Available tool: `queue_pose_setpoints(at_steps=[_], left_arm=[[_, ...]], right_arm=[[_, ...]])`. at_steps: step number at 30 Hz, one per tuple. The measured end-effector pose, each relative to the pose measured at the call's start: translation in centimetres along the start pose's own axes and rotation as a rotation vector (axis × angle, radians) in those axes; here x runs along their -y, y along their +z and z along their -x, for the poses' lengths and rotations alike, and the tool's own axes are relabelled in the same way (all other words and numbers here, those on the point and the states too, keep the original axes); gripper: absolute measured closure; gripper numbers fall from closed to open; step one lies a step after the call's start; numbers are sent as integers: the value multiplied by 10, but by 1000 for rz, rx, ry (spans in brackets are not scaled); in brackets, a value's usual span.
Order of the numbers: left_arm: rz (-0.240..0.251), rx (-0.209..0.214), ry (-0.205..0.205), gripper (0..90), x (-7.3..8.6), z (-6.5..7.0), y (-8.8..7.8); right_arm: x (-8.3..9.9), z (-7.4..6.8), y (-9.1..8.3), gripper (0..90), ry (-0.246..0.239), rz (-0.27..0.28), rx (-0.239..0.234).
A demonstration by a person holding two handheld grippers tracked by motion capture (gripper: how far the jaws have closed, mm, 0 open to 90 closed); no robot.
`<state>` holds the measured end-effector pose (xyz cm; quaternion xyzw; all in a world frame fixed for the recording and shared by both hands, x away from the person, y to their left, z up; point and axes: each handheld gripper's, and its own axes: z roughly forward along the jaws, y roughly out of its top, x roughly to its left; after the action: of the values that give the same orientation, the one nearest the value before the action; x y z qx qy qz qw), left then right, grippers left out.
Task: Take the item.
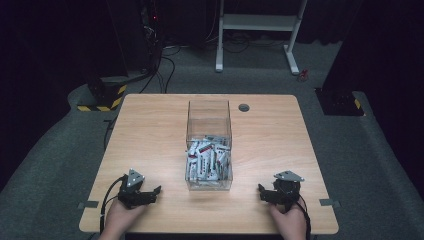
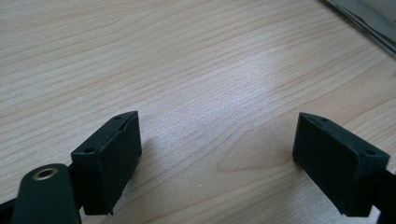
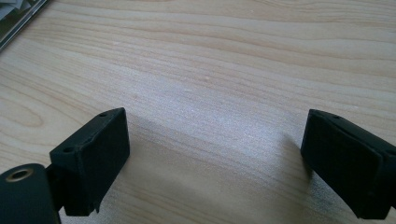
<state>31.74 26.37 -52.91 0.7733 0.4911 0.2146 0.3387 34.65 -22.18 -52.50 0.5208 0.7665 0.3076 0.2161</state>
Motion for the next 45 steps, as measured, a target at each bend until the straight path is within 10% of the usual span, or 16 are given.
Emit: queue_pose_setpoints(at_steps=[26,45], left_arm=[[1,25,-20,156,-1,-3,-2],[94,62,-35,169,-9,-3,-20]], right_arm=[[0,1,0,77,-9,-1,-11],[-1,1,1,78,-16,0,-14]])
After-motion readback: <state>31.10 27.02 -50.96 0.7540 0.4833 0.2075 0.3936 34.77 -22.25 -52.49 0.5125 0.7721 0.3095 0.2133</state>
